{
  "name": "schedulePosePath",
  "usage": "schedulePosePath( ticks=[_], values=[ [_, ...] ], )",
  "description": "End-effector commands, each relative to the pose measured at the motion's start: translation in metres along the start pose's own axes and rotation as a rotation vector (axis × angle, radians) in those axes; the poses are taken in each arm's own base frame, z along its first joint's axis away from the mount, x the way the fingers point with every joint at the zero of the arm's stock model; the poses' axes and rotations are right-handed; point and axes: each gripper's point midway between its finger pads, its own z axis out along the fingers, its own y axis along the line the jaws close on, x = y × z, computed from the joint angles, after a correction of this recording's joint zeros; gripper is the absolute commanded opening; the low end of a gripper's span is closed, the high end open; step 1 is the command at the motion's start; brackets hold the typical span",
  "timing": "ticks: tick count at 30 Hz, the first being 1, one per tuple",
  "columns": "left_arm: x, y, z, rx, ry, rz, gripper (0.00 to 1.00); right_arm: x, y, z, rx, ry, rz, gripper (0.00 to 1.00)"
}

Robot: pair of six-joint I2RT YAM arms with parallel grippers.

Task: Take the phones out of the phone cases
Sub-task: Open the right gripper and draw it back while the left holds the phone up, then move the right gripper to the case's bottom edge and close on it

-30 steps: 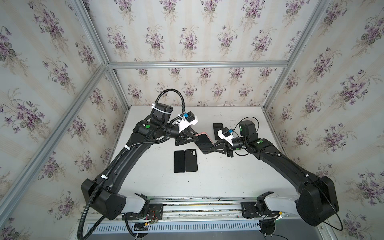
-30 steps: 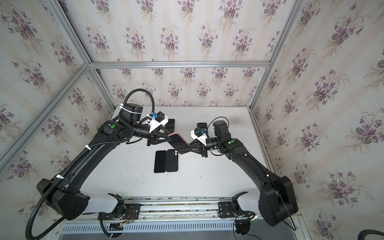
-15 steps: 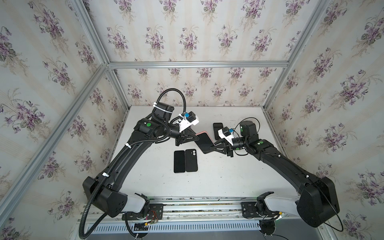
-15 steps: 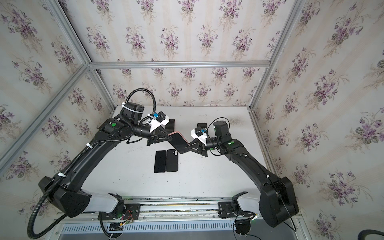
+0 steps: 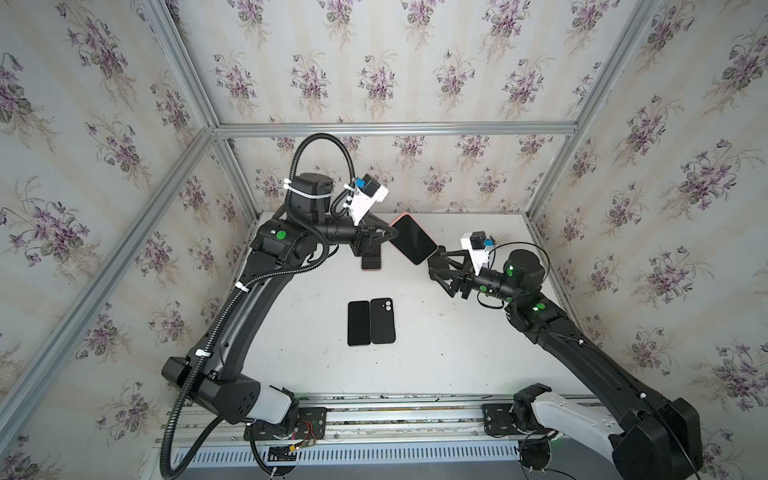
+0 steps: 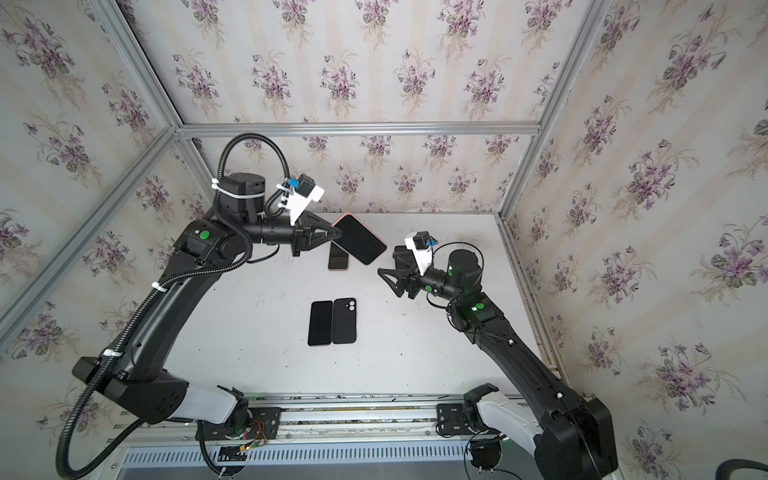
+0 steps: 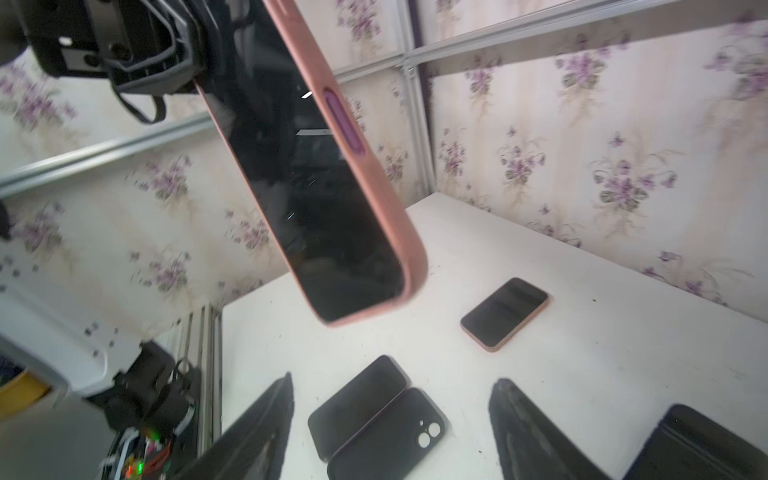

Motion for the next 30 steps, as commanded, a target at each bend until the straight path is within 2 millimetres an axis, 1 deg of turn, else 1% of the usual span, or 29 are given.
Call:
schedulePosePath(
  ticks=[1, 4, 6, 10, 12, 15, 19, 24, 26, 30],
  values=[
    [-0.049, 0.019, -0.010, -0.056, -0.166, -0.267, 0.00, -0.037, -0.023, -0.011, 0.158, -0.167, 0.196, 0.77],
    [-0.060, 0.038, -0.015, -0.071, -0.227, -0.469, 0.00, -0.049, -0.029, -0.019, 0.207, -0.218, 0.297, 0.77],
    [-0.064, 0.043, -0.017, -0.066, -0.257, -0.560, 0.00, -0.056, -0.028, -0.020, 0.203, -0.240, 0.361, 0.76],
    [-0.067, 0.049, -0.022, -0.066, -0.320, -0.703, 0.00, -0.062, -0.025, -0.011, 0.161, -0.222, 0.499, 0.74],
    [-0.063, 0.053, -0.021, -0.052, -0.336, -0.794, 0.00, -0.063, -0.023, -0.003, 0.125, -0.206, 0.560, 0.73],
    [-0.057, 0.057, -0.020, -0.031, -0.357, -0.881, 0.00, -0.067, -0.018, 0.006, 0.068, -0.215, 0.620, 0.73],
    [-0.046, 0.062, -0.015, -0.023, -0.355, -0.938, 0.00, -0.067, -0.009, 0.016, 0.022, -0.227, 0.638, 0.72],
    [-0.037, 0.063, -0.013, -0.022, -0.354, -0.949, 0.00, -0.074, 0.001, 0.029, -0.071, -0.248, 0.672, 0.68],
    [-0.034, 0.063, -0.012, -0.011, -0.350, -0.956, 0.00, -0.075, 0.002, 0.034, -0.083, -0.246, 0.684, 0.66],
    [-0.031, 0.063, -0.011, -0.007, -0.350, -0.953, 0.00, -0.081, 0.003, 0.042, -0.126, -0.264, 0.712, 0.59]
  ],
)
